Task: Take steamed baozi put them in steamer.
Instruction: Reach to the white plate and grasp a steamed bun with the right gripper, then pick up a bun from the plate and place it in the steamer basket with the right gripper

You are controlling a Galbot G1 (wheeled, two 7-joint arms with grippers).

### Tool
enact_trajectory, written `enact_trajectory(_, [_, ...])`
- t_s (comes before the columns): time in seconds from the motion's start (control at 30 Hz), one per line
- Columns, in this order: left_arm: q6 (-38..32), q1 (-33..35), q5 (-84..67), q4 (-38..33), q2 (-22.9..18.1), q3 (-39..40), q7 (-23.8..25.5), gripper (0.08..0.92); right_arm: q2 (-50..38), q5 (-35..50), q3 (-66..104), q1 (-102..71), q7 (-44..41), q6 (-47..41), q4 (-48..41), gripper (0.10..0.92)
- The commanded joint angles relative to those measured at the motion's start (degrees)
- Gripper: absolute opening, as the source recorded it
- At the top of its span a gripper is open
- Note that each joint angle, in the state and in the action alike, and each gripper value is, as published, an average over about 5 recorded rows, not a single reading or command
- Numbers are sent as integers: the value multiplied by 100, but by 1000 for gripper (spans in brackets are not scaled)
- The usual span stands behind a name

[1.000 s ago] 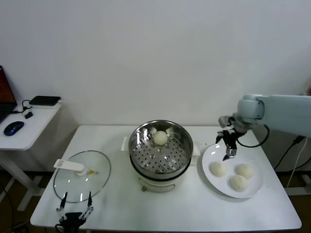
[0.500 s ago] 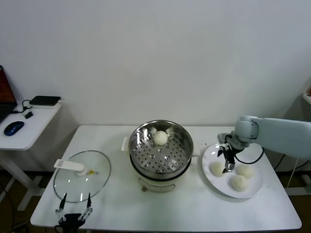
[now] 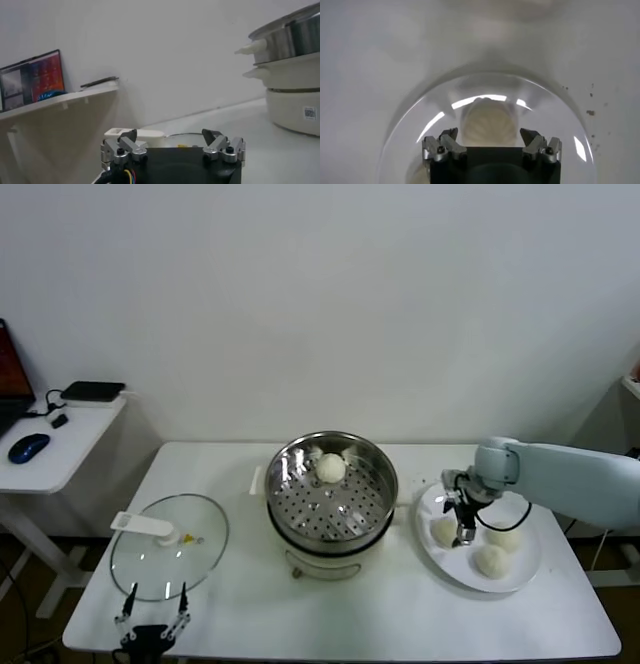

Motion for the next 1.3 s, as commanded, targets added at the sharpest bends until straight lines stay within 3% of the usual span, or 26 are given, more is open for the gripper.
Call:
enact_trajectory(0.03, [1, -4, -2, -6, -136, -2, -3, 823, 18, -135, 241, -235, 6, -2, -154, 823])
enact_trajectory(0.2, [-2, -15, 0, 3, -150, 7, -3, 823, 12, -152, 227, -204, -25, 19, -149, 779])
enact_trajectory(0.47, [-4, -2, -5, -20, -139, -11, -6, 823, -7, -79, 128, 23, -122, 35, -36, 631])
enact_trajectory(0.97, [11, 18, 10, -86, -97, 45, 2, 823, 316, 1620, -2102, 3762, -1174, 346, 1121, 612])
enact_trajectory(1.3, [30, 49, 34, -220, -99, 105, 19, 823, 981, 2865, -1911, 4827, -1219, 31, 1969, 611])
